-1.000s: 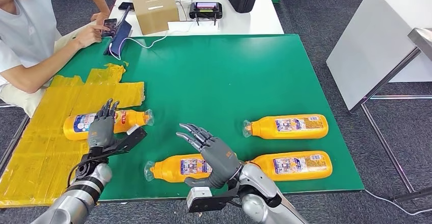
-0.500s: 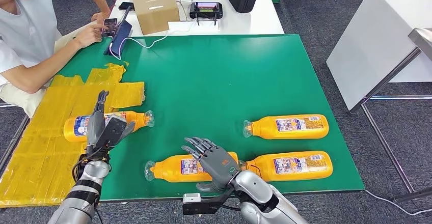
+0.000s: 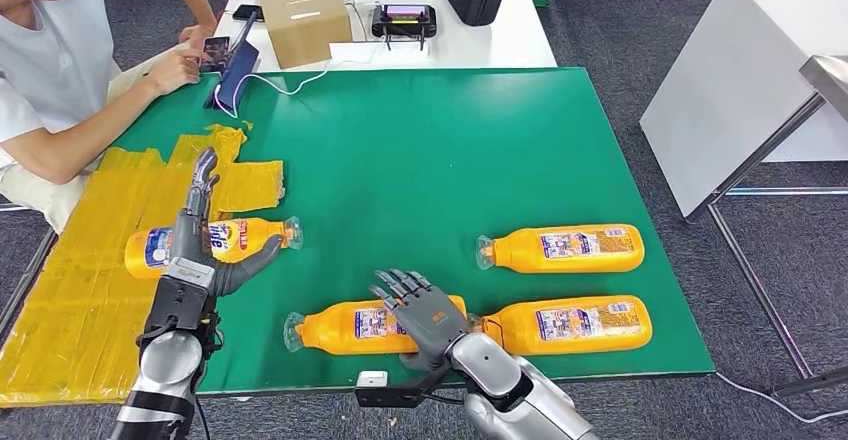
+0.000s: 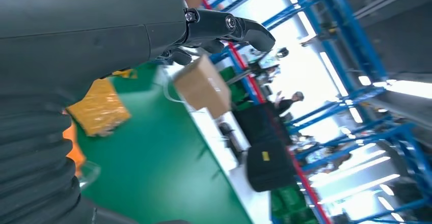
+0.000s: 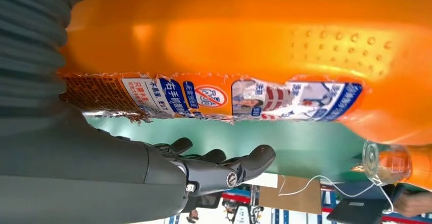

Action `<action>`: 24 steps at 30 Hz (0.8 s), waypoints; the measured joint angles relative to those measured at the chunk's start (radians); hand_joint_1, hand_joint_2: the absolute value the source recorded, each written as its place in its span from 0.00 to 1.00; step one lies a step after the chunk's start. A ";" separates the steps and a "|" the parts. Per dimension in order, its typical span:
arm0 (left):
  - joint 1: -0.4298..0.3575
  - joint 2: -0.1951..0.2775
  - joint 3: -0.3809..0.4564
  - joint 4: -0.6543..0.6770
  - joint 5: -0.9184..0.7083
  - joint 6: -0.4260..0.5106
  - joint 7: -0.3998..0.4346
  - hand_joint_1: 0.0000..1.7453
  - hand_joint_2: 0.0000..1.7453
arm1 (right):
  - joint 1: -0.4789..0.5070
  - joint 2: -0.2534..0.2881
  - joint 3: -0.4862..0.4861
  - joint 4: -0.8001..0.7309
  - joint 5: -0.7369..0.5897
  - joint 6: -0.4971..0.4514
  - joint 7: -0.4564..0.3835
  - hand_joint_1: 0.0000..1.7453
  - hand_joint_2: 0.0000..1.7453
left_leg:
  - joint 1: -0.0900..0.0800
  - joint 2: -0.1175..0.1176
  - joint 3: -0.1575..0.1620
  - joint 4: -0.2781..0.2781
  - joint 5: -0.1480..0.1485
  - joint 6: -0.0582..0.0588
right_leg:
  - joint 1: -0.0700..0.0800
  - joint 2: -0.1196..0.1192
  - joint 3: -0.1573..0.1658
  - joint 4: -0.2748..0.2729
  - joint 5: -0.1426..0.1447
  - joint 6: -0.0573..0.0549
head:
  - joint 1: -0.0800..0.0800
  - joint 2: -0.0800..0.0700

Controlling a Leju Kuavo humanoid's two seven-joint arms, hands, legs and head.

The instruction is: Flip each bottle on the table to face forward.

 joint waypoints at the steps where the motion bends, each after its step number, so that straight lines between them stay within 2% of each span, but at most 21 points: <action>1: 0.004 0.000 -0.006 -0.013 0.000 0.000 -0.002 0.00 1.00 | -0.003 0.003 -0.002 0.007 0.011 -0.003 0.009 0.00 1.00 | 0.000 0.000 0.000 0.000 0.000 0.000 | 0.000 0.000 0.000 0.000 0.000 0.000 | 0.000 0.000; 9: 0.023 -0.003 -0.040 -0.072 0.000 0.001 -0.007 0.00 1.00 | -0.024 0.023 -0.010 0.047 0.042 -0.015 0.038 0.00 1.00 | 0.000 0.000 0.000 0.000 0.001 0.001 | 0.000 0.000 0.001 0.000 0.001 0.000 | 0.000 0.000; 24: 0.026 -0.004 -0.049 -0.084 0.000 0.001 -0.009 0.00 1.00 | -0.033 0.031 -0.014 0.065 0.044 -0.014 0.042 0.00 1.00 | 0.000 0.000 0.001 0.000 0.001 0.001 | 0.000 0.000 0.001 0.000 0.001 0.000 | 0.000 0.000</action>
